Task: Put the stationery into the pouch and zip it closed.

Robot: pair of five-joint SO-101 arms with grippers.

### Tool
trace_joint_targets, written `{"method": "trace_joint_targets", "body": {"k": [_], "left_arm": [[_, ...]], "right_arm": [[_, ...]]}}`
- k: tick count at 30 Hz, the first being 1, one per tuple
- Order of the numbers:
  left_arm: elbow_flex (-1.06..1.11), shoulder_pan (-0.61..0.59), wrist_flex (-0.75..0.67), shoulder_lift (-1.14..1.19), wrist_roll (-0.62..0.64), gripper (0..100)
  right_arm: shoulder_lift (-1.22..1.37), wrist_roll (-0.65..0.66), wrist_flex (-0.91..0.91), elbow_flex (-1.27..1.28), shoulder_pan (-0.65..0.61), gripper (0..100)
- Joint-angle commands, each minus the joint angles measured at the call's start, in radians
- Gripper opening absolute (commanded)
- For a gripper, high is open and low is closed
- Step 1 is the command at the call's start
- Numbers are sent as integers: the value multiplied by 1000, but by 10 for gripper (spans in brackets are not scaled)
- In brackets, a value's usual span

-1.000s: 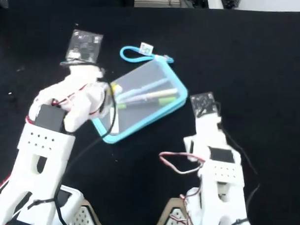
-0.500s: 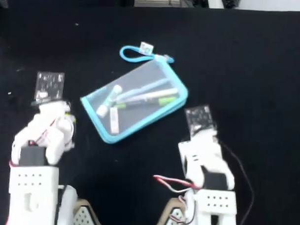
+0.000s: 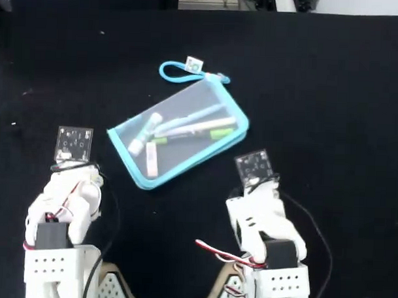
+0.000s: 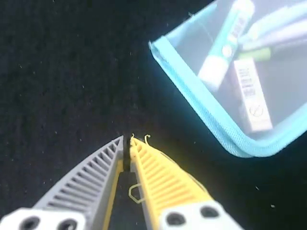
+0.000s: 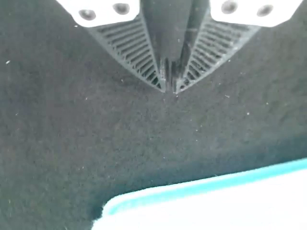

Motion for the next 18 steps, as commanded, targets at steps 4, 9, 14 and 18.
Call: {"method": "trace_joint_targets", "body": {"k": [4,9,14,18], "left_arm": [[79,-5,143,-293,-8,30],[105,-4,207,-256,0,30],[223,-12,190,-256,0,30],[269,-16,215,-256,-2,30]], "right_arm": [[-96,-38,-17,-1,-8,11],[-96,-37,32,-1,3,11],[-96,-38,84,-1,6,11],[-96,-38,164,-4,57,11]]}}
